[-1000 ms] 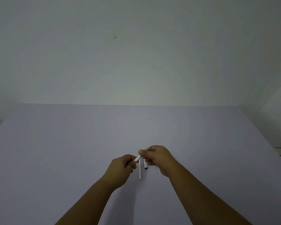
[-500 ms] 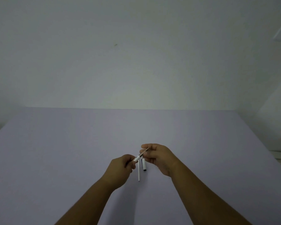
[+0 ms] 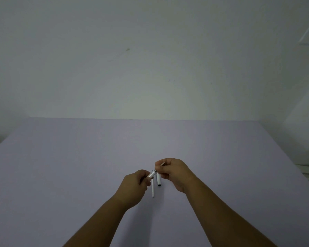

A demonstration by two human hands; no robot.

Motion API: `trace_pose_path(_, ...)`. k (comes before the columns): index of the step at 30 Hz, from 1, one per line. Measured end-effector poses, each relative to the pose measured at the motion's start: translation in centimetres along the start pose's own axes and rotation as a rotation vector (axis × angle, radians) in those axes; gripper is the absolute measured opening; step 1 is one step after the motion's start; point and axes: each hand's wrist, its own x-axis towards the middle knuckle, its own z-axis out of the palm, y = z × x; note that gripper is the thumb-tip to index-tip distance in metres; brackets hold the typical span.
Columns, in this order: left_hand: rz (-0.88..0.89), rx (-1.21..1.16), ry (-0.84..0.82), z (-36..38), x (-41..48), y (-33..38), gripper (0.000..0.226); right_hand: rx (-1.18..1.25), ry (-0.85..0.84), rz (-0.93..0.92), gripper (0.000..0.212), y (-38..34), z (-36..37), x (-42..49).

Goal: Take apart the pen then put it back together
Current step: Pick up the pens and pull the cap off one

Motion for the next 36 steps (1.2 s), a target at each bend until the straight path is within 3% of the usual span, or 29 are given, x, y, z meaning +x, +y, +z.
trace_pose_path(2,0.000,0.000,0.003,-0.03,-0.07,-0.02,0.020,0.073,-0.033,-0.008,0.022,0.08,-0.03,0.08)
trace_pose_path(8,0.015,-0.001,0.009,-0.04,-0.19,0.11,0.021,-0.035,0.018,0.017,0.004,0.13,0.33,-0.34)
trace_pose_path(11,0.014,0.001,0.016,0.05,-0.17,0.13,0.021,0.072,-0.046,-0.027,0.022,0.18,0.08,-0.33)
trace_pose_path(17,0.013,-0.003,0.016,0.20,-0.03,0.24,0.021,-0.063,0.023,0.015,0.003,-0.09,0.15,-0.68)
trace_pose_path(20,0.006,-0.020,0.023,0.12,-0.09,0.29,0.021,0.027,-0.051,-0.022,0.023,-0.05,-0.03,-0.56)
trace_pose_path(23,0.008,-0.024,0.025,0.06,-0.11,0.38,0.021,0.019,-0.028,0.028,0.007,-0.31,0.11,-0.72)
trace_pose_path(26,0.008,-0.027,0.020,0.17,-0.12,0.48,0.021,-0.015,0.029,0.012,0.004,-0.20,0.12,-0.58)
trace_pose_path(29,-0.007,-0.029,0.020,0.13,-0.14,0.52,0.021,0.062,-0.036,-0.015,0.020,-0.18,-0.03,-0.49)
trace_pose_path(34,-0.008,-0.061,-0.002,0.06,-0.28,0.74,0.021,0.013,0.021,0.031,0.003,-0.23,0.19,-0.47)
trace_pose_path(36,-0.033,-0.098,-0.025,0.05,-0.32,0.80,0.021,0.079,0.062,-0.018,0.011,-0.29,0.19,-0.25)
